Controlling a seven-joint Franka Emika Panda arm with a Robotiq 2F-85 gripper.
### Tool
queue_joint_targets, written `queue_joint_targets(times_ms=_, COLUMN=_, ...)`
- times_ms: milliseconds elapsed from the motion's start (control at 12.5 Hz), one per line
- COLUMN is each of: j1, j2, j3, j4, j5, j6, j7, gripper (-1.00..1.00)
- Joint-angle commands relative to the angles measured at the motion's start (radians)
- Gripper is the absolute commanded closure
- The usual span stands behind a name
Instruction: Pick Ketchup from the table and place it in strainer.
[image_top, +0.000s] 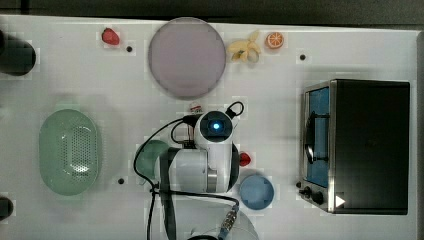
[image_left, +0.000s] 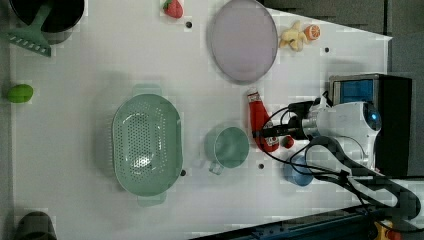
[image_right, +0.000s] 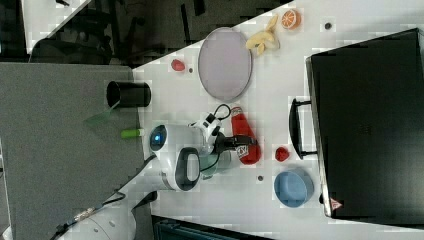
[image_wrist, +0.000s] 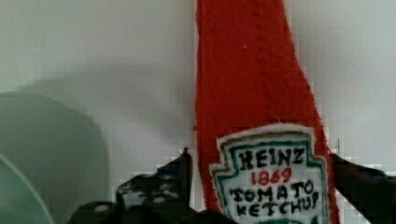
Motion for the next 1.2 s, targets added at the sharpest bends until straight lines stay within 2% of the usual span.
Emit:
queue_joint_targets(times_ms=80, j1=0.003, j2=-0.016, j3=-0.003, j4=0.008, j5=-0.001, j6=0.031, j7=-0.035, gripper=-0.68)
queue_joint_targets(times_ms=240, j1=0.003, j2=-0.023, j3=-0.001, j4=0.014, j5=-0.001, j6=0.027, j7=-0.034, gripper=-0.24)
queue_joint_targets(times_ms=560, j1=0.003, j2=-0.133, j3=0.000, j4=0.041, j5=-0.001, j6=-0.074, j7=-0.033, gripper=-0.24)
queue_joint_targets(times_ms=960, j1=0.005, j2=-0.365, j3=0.021, j4=0.172, j5=0.000, j6=-0.487, j7=0.003, gripper=-0.24)
queue_joint_targets(times_ms=1200, j1=0.016, j2=-0.427, j3=0.067, j4=0.278, j5=0.009, j6=-0.700, j7=0.114, gripper=-0.24)
